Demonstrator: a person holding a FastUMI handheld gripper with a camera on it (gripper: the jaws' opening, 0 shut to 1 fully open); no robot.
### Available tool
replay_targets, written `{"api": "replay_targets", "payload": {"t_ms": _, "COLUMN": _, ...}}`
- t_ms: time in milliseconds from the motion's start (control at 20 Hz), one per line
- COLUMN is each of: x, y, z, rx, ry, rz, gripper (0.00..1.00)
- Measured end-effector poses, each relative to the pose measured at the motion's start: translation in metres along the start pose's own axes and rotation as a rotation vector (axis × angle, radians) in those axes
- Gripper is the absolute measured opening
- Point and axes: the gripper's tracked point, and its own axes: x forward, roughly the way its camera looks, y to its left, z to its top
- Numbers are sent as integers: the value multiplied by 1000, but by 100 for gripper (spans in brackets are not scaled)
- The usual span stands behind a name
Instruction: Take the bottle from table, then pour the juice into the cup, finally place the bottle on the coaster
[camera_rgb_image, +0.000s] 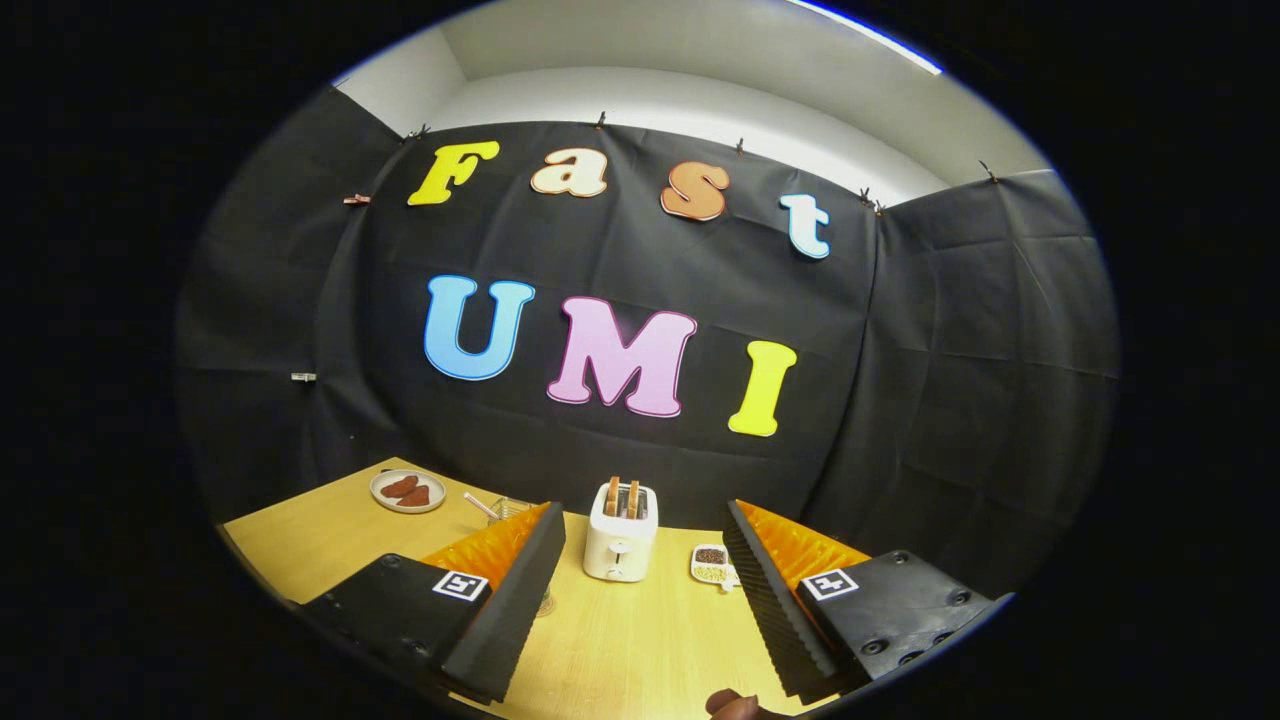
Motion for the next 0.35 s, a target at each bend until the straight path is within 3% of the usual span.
{"api": "replay_targets", "payload": {"t_ms": 350, "x": 4, "y": -16, "z": 6, "rx": 22, "ry": -14, "rz": -13, "gripper": 97}}
